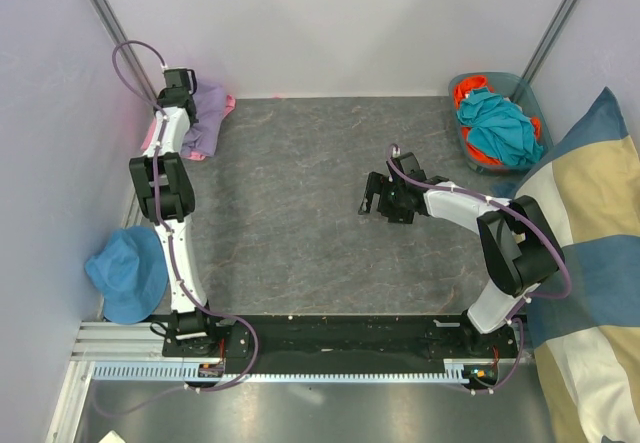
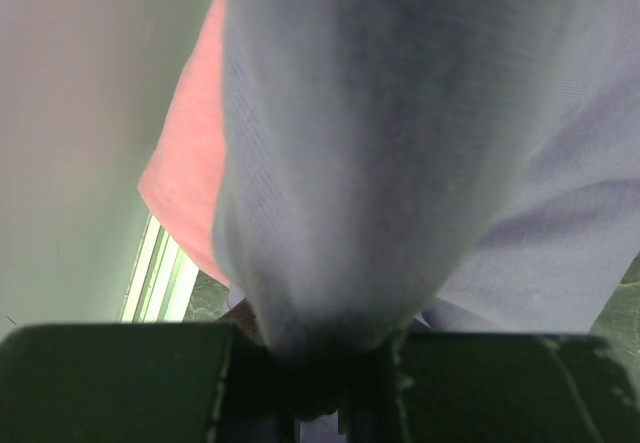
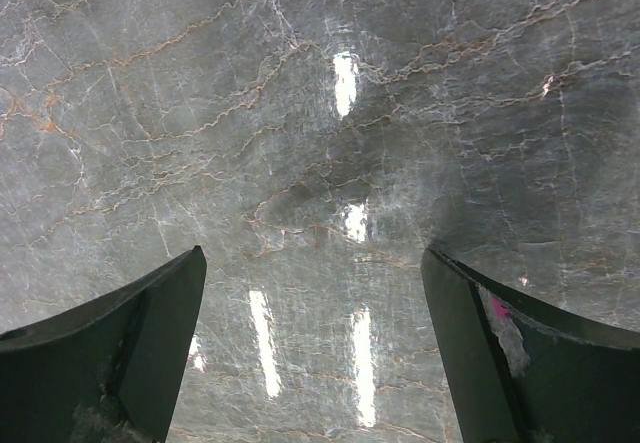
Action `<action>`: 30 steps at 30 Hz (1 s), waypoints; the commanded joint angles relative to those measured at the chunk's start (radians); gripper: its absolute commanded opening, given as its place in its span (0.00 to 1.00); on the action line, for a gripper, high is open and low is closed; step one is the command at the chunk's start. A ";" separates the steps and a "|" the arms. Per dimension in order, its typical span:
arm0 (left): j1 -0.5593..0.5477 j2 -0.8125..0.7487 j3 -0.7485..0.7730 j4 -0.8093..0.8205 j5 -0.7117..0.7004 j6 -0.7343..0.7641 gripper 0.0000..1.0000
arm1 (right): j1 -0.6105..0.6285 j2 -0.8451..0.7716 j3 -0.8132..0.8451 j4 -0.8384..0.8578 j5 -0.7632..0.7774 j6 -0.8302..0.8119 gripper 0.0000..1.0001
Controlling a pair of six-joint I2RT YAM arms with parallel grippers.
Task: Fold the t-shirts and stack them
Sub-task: Put the neatly folded tshirt into the corner of the board with the left arm
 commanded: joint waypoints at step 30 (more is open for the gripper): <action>-0.027 -0.299 -0.338 0.317 -0.211 -0.149 1.00 | 0.004 0.028 -0.014 0.045 -0.039 0.005 0.98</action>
